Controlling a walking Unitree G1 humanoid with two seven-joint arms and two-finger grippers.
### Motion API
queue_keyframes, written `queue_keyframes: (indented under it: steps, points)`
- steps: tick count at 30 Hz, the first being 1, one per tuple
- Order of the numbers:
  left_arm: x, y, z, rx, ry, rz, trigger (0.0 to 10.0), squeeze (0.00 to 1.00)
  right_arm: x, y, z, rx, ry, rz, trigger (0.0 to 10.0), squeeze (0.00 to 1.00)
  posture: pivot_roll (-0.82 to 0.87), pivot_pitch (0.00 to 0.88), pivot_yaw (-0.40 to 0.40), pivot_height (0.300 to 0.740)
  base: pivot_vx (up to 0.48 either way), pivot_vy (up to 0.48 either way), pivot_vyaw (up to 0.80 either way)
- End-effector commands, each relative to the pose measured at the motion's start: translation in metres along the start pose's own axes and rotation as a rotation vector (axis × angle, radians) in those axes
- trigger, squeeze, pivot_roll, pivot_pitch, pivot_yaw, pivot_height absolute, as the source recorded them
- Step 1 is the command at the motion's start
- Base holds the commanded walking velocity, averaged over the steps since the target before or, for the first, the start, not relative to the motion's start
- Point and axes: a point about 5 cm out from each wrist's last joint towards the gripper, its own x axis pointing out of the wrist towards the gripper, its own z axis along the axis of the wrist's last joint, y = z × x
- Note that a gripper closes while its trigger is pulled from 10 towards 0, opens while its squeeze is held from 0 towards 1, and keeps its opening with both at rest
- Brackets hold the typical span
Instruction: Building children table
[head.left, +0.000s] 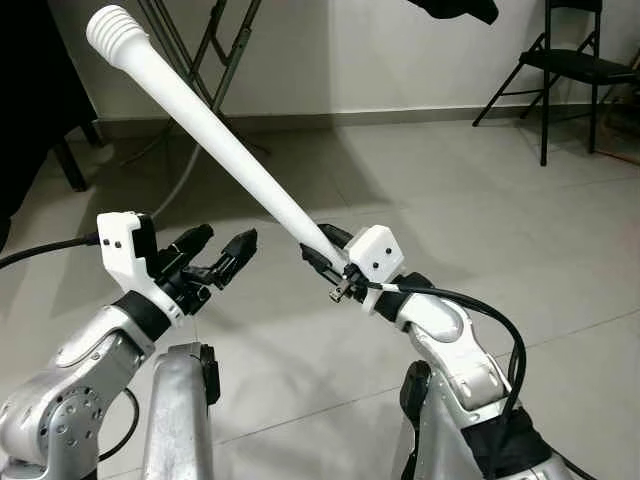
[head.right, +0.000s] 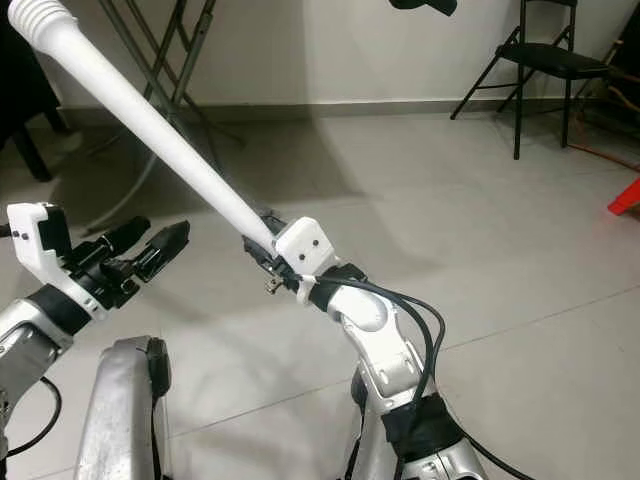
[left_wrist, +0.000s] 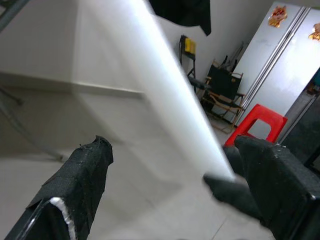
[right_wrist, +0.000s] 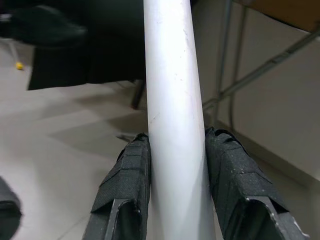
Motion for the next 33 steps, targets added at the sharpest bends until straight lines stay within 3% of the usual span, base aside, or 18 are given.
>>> queue_keyframes:
  steps: [1, 5, 12, 23, 24, 26, 27, 33]
  points:
    - [0.005, -0.004, -0.002, -0.037, 0.008, -0.020, 10.0, 0.00, -0.001, 0.006, -0.003, 0.029, 0.001, 0.031, 0.0, 0.00, 0.02, 0.000, -0.099, 0.340, 0.000, 0.000, 0.00]
    - [0.016, -0.009, -0.001, -0.071, -0.002, -0.044, 10.0, 0.00, -0.001, 0.017, -0.003, 0.050, -0.017, 0.099, 0.0, 0.00, 0.02, 0.000, -0.097, 0.360, 0.000, 0.000, 0.00]
    - [0.026, -0.012, 0.001, -0.112, -0.009, -0.064, 10.0, 0.00, -0.002, 0.022, -0.005, 0.067, -0.023, 0.127, 0.0, 0.00, 0.02, 0.000, -0.096, 0.385, 0.000, 0.000, 0.00]
    - [0.042, -0.003, -0.015, -0.109, 0.062, 0.047, 10.0, 0.00, -0.005, 0.029, -0.005, 0.071, -0.040, 0.168, 0.0, 0.00, 0.01, 0.000, -0.086, 0.420, 0.000, 0.000, 0.00]
    - [0.044, -0.001, -0.014, -0.105, 0.060, 0.069, 4.0, 0.00, -0.005, 0.030, -0.006, 0.073, -0.037, 0.174, 0.0, 0.00, 0.01, 0.000, -0.086, 0.425, 0.000, 0.000, 0.00]
    - [0.046, 0.001, -0.014, -0.102, 0.059, 0.084, 4.0, 0.00, -0.005, 0.031, -0.006, 0.074, -0.036, 0.178, 0.0, 0.00, 0.01, 0.000, -0.086, 0.430, 0.000, 0.000, 0.00]
    - [0.047, 0.002, -0.013, -0.098, 0.051, 0.095, 0.0, 0.00, -0.005, 0.031, -0.007, 0.076, -0.034, 0.180, 0.0, 0.00, 0.01, 0.000, -0.084, 0.435, 0.000, 0.000, 0.00]
    - [0.046, 0.009, -0.007, -0.062, 0.019, 0.136, 0.0, 0.00, -0.005, 0.032, -0.009, 0.083, -0.030, 0.181, 0.0, 0.00, 0.00, 0.000, -0.084, 0.455, 0.000, 0.000, 0.00]
